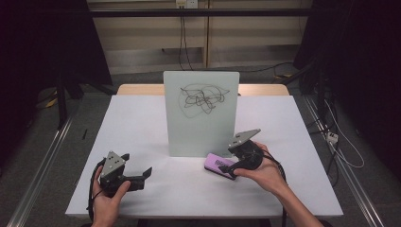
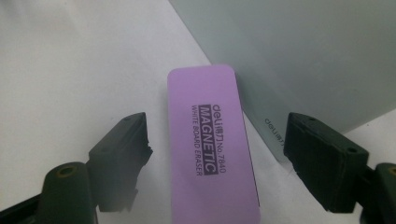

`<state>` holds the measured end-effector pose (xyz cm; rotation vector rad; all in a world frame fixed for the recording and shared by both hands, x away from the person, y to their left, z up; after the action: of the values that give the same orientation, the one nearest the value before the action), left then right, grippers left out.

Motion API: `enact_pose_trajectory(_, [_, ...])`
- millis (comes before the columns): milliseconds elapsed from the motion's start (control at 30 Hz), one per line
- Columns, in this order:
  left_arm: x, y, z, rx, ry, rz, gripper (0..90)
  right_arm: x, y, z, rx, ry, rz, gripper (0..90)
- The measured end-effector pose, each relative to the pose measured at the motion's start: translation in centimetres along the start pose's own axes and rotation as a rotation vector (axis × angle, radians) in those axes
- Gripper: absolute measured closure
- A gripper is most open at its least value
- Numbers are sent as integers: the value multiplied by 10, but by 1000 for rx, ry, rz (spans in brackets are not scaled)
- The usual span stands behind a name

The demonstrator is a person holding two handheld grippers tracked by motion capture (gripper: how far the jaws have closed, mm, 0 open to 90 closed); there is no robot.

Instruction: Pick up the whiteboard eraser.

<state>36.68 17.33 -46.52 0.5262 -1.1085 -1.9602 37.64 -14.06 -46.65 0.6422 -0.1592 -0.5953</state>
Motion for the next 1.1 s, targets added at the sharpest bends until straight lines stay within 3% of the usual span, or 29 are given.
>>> enact_pose_trajectory(333, [-1,-1,2,2,2,6,47,-4,0,-16,-103,-1,91,297])
enact_pose_trajectory(1100, [-3,-3,0,-15,2,15,47,-3,-3,-30,-236,9,124,374])
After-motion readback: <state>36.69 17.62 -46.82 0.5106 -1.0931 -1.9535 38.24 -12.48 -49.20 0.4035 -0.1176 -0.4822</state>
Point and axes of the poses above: each handheld gripper's, and its own axes: z roughly backward along the jaws, y roughly out of its top, x roughly to its right, the point moved 8 cm from there along -z, roughly forward along the jaws, and after that the axes turned 3 degrees about -x, right-handed, at the moved point
